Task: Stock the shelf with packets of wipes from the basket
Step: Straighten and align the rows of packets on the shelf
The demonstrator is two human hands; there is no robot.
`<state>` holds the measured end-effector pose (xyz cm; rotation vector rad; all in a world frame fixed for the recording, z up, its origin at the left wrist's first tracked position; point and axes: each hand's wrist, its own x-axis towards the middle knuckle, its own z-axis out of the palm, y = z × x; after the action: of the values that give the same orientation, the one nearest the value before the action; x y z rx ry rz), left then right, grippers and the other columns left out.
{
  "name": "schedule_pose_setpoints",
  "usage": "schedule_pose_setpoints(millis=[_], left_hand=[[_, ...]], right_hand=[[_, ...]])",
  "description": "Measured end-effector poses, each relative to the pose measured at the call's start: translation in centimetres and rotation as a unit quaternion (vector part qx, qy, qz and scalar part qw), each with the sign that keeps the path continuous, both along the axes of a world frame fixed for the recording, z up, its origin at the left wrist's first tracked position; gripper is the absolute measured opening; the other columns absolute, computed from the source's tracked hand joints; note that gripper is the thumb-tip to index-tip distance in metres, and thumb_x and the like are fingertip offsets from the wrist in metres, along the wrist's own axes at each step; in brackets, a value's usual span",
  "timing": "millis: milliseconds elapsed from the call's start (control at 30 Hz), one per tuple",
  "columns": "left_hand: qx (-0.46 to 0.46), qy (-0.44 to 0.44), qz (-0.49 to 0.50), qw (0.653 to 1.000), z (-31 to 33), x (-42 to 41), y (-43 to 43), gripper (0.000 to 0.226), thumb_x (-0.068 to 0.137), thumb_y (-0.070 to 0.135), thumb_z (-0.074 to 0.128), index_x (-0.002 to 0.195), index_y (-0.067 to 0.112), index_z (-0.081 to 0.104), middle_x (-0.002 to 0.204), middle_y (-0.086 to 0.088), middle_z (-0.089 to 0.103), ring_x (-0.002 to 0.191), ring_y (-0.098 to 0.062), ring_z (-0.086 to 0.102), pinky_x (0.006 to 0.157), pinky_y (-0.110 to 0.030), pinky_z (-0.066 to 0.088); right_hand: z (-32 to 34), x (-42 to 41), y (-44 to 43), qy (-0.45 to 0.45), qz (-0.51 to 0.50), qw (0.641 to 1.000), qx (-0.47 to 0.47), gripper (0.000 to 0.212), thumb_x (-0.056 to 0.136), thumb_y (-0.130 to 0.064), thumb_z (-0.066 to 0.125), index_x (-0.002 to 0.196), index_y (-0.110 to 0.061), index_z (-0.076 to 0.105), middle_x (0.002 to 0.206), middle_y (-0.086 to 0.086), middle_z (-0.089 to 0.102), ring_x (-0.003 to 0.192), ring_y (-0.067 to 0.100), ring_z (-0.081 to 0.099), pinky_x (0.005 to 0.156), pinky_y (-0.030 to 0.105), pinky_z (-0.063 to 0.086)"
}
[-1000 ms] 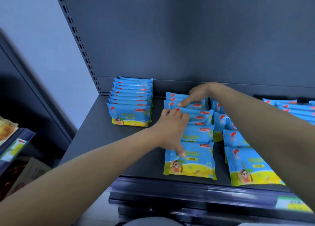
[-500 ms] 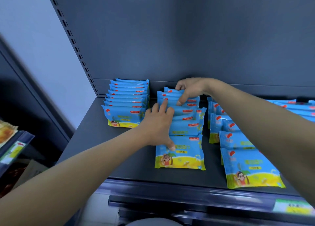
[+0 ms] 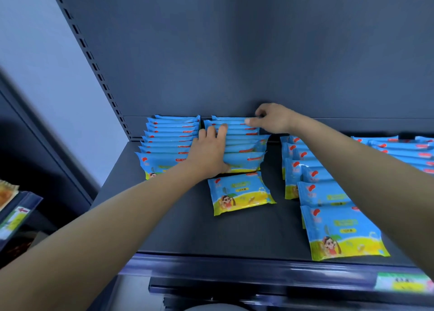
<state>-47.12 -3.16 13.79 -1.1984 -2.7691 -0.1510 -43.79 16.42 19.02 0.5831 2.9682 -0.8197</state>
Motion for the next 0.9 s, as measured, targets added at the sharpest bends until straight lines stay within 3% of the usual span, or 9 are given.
schedule_pose_setpoints(millis=[67, 133, 233, 367, 467, 567, 633, 767, 900], left_hand=[[-0.010, -0.017, 0.002, 1.000, 0.1, -0.3, 0.1, 0.094, 0.065, 0.050, 0.075, 0.135, 0.013, 0.023, 0.126, -0.012, 0.034, 0.114, -0.030, 0.038, 0.093, -0.042, 0.040], [-0.016, -0.046, 0.004, 0.999, 0.3, -0.2, 0.4, 0.094, 0.065, 0.052, 0.075, 0.133, 0.013, 0.024, 0.127, -0.013, 0.031, 0.112, -0.030, 0.040, 0.087, -0.042, 0.044], [-0.015, -0.072, 0.011, 0.997, 0.7, 0.1, 0.8, 0.096, 0.064, 0.053, 0.076, 0.135, 0.013, 0.024, 0.129, -0.014, 0.029, 0.110, -0.031, 0.043, 0.083, -0.041, 0.046], [0.013, -0.144, 0.020, 0.989, 1.0, -0.2, 0.6, 0.098, 0.066, 0.036, 0.080, 0.141, 0.012, 0.022, 0.132, -0.014, 0.022, 0.116, -0.032, 0.040, 0.095, -0.039, 0.044], [0.067, -0.194, 0.056, 0.977, 1.1, -0.4, 0.3, 0.108, 0.066, 0.024, 0.081, 0.145, 0.010, 0.008, 0.142, -0.016, 0.013, 0.121, -0.036, 0.041, 0.098, -0.038, 0.043], [0.098, -0.254, 0.078, 0.959, 1.3, -0.6, 0.7, 0.130, 0.063, 0.023, 0.085, 0.146, 0.009, -0.013, 0.153, -0.017, -0.002, 0.133, -0.033, 0.033, 0.102, -0.035, 0.038], [0.085, -0.297, 0.087, 0.947, 1.8, -1.1, 1.0, 0.136, 0.061, 0.025, 0.086, 0.144, 0.008, -0.020, 0.156, -0.014, -0.008, 0.140, -0.029, 0.021, 0.107, -0.033, 0.032], [0.055, -0.359, 0.105, 0.926, 2.5, -2.3, 1.4, 0.140, 0.060, 0.025, 0.087, 0.142, 0.006, -0.025, 0.157, -0.008, -0.009, 0.144, -0.025, 0.007, 0.114, -0.034, 0.021], [0.062, -0.393, 0.111, 0.911, 2.6, -3.0, 1.7, 0.136, 0.056, 0.021, 0.088, 0.146, 0.009, -0.013, 0.152, -0.004, 0.020, 0.138, -0.025, 0.027, 0.110, -0.035, 0.034]], right_hand=[[-0.1, 0.3, -0.4, -0.078, -0.041, 0.993, -0.078, 0.060, 0.086, -0.057, 0.053, 0.117, -0.005, 0.050, 0.106, 0.012, 0.055, 0.085, 0.026, 0.060, 0.072, 0.035, 0.054], [-0.6, 0.3, -0.9, -0.110, -0.069, 0.969, -0.210, 0.068, 0.088, -0.057, 0.050, 0.130, -0.004, 0.045, 0.130, 0.013, 0.051, 0.103, 0.033, 0.062, 0.086, 0.046, 0.055], [-1.2, 0.0, -1.9, -0.081, -0.084, 0.934, -0.338, 0.054, 0.091, -0.050, 0.051, 0.123, -0.006, 0.052, 0.131, 0.009, 0.055, 0.111, 0.028, 0.060, 0.094, 0.051, 0.050], [-1.4, -0.3, -2.0, -0.078, -0.120, 0.926, -0.349, 0.055, 0.093, -0.038, 0.053, 0.134, -0.003, 0.042, 0.142, 0.013, 0.044, 0.126, 0.033, 0.048, 0.101, 0.056, 0.042], [-1.7, -0.2, -2.1, -0.091, -0.142, 0.931, -0.325, 0.053, 0.095, -0.037, 0.050, 0.137, -0.006, 0.040, 0.147, 0.015, 0.037, 0.128, 0.037, 0.044, 0.102, 0.058, 0.038], [-2.1, -0.6, -2.2, -0.047, -0.171, 0.895, -0.410, 0.020, 0.098, -0.026, 0.048, 0.095, -0.009, 0.058, 0.120, 0.014, 0.061, 0.087, 0.026, 0.066, 0.072, 0.043, 0.057], [-1.9, -0.5, -2.5, -0.033, -0.195, 0.877, -0.437, 0.021, 0.098, -0.023, 0.047, 0.087, -0.009, 0.057, 0.103, 0.010, 0.064, 0.077, 0.023, 0.067, 0.052, 0.034, 0.057], [-1.9, -0.5, -2.3, -0.008, -0.207, 0.872, -0.444, 0.020, 0.098, -0.023, 0.047, 0.101, -0.006, 0.057, 0.106, 0.013, 0.063, 0.085, 0.025, 0.067, 0.068, 0.040, 0.058], [-1.7, -0.3, -1.9, -0.011, -0.197, 0.867, -0.457, 0.030, 0.098, -0.027, 0.048, 0.116, -0.004, 0.054, 0.121, 0.014, 0.060, 0.100, 0.029, 0.064, 0.081, 0.044, 0.055]])
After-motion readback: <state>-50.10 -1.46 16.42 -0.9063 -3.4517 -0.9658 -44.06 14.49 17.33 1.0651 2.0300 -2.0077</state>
